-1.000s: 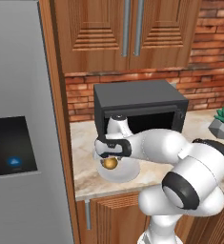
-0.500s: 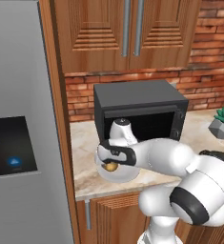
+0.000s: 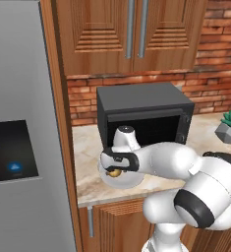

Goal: Place the potato on the rack of the oven.

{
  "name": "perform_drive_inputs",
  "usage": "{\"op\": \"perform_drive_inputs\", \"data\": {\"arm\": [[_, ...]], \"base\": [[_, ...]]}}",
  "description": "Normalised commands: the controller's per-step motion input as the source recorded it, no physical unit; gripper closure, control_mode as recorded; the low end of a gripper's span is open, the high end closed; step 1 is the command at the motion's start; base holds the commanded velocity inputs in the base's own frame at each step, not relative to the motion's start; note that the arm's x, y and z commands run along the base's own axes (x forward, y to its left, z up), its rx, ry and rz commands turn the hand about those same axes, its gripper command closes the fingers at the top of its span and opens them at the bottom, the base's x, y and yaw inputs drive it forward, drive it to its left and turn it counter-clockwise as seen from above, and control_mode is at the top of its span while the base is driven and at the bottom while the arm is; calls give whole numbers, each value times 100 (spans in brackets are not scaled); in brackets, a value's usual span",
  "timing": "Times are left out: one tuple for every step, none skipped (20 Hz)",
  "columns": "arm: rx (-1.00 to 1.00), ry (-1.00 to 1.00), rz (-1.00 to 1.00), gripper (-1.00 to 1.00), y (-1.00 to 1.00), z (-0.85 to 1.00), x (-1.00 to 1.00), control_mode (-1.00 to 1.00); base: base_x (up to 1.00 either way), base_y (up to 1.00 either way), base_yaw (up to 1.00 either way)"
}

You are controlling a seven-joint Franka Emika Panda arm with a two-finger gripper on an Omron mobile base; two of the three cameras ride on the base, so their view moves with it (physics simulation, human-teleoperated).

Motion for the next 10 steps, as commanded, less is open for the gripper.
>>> {"op": "perform_drive_inputs", "data": {"arm": [[0, 0, 0, -100, 0, -19, 0, -100], [0, 0, 0, -100, 0, -16, 0, -100], [0, 0, 0, -100, 0, -14, 0, -100], [0, 0, 0, 100, 0, -10, 0, -100], [0, 0, 0, 100, 0, -10, 0, -100], [0, 0, 0, 100, 0, -7, 0, -100], [0, 0, 0, 100, 0, -4, 0, -100], [0, -2, 0, 100, 0, 0, 0, -100], [0, -5, 0, 100, 0, 0, 0, -100], [0, -8, 0, 100, 0, 0, 0, -100]], "base": [[0, 0, 0], [0, 0, 0], [0, 0, 0], [0, 0, 0], [0, 0, 0], [0, 0, 0], [0, 0, 0], [0, 0, 0], [0, 0, 0], [0, 0, 0]]}}
